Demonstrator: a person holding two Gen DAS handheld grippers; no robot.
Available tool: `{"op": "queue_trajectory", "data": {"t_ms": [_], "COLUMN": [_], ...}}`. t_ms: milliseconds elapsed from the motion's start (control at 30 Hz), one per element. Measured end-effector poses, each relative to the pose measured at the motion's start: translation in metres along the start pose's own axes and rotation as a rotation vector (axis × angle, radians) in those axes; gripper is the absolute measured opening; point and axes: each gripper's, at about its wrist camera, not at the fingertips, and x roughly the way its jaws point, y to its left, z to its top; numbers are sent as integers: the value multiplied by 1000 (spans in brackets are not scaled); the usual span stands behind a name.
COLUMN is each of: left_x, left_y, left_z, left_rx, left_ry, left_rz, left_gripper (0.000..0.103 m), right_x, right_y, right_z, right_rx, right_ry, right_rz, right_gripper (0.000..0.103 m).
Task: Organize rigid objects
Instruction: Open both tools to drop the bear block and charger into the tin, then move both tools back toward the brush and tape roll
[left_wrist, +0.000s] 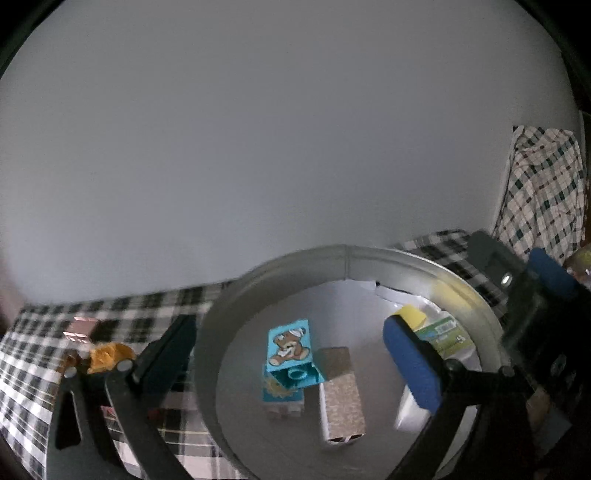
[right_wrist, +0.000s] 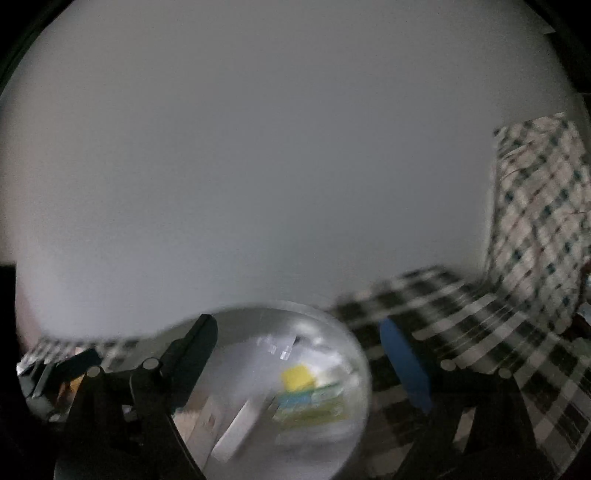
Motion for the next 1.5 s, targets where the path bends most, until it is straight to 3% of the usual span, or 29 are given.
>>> {"op": "queue_trajectory", "data": {"t_ms": [100,267,367,567,633,800,1167,1500], "left_x": [-5,-8,-10,-25,-28,-27,-38,-41], "left_y": [5,20,34,60,66,79,108,118], "left_z": [-4,-17,-23,-33,-36,-45,-54,-55], "left_rx": [-7,-25,-45,-71,-69,-58,-128,-137], "left_ry": [-13,-26,-36,-119,-131,-129,-110,-88], "left_rz": [9,56,91,199,209,225,197,165], "left_gripper": [102,103,102,102,102,102,102,102], "right_x": [-6,-5,-12,-56,-61,-62,-80,-95], "right_y": [-7,-9,-3,13,20,31,6,10], "right_z": [0,-1,-3,-15,-19,-19,-22,-29], "right_rx": [34,61,26,-63,-102,-148,4,0], "right_ry": [-43,-19,-53,-353,-394,-403,-420,-470], "right_rz": [-57,-50,-49,-80,-94,-140,-278,-330], "right_gripper": [96,96,96,99,101,101,101,102]}}
